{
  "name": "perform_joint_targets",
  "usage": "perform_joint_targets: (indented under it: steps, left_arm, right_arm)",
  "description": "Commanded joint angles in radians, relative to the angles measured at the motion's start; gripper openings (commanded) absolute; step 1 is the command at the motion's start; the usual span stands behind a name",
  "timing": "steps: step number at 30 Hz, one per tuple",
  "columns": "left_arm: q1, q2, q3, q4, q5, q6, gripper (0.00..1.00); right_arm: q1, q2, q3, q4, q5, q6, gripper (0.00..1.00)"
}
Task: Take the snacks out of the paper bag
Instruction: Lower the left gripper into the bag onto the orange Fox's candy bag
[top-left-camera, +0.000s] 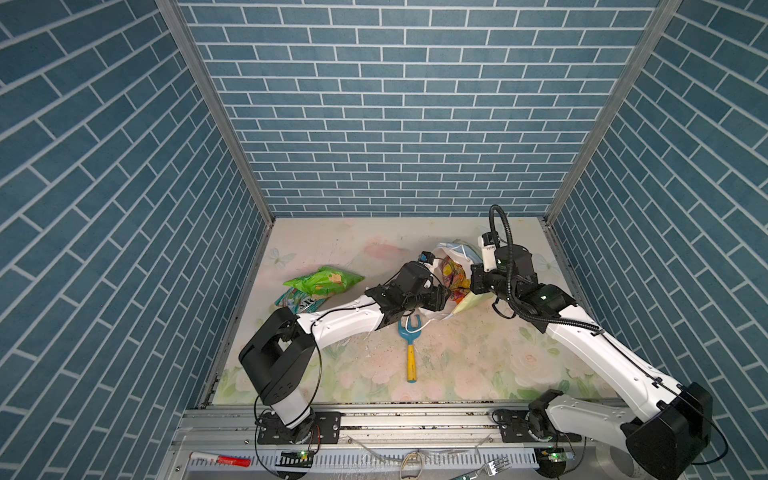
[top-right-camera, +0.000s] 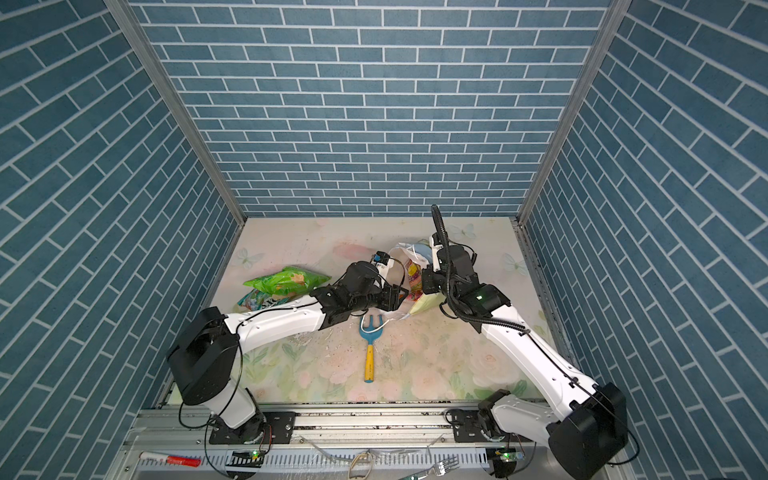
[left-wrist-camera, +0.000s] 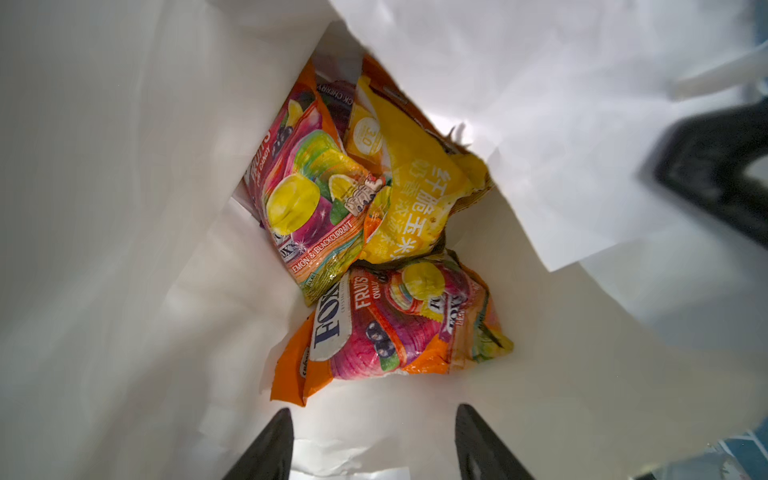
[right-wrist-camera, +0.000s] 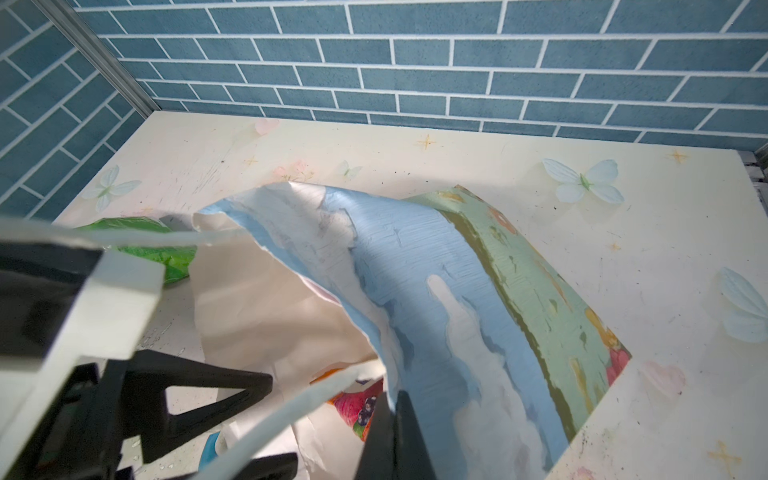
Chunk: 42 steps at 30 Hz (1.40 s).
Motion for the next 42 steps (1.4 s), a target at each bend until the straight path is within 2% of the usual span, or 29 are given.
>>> perform_joint_targets:
  steps: [1, 17, 23, 28, 42]
  left_arm:
    - [-0.008, 0.016, 0.021, -0.007, -0.011, 0.024, 0.63]
    - [-0.013, 0.108, 0.045, 0.026, 0.031, 0.013, 0.68]
    - [-0.018, 0.155, 0.072, 0.023, 0.02, 0.015, 0.75]
    - [-0.019, 0.183, 0.086, 0.022, 0.006, 0.018, 0.86]
    - [-0.025, 0.257, 0.148, -0.018, -0.02, 0.048, 0.96]
  right_arm:
    - [-0.001, -0.012, -0.017, -0.017, 0.012, 0.023, 0.0]
    - [-0.002, -0.008, -0.016, -0.011, 0.019, 0.024, 0.0]
    - [-0.001, -0.011, -0.018, -0.008, 0.021, 0.023, 0.0]
    - [-0.001, -0.016, -0.023, -0.003, 0.027, 0.023, 0.0]
    - [-0.002, -0.028, -0.031, 0.006, 0.041, 0.02, 0.0]
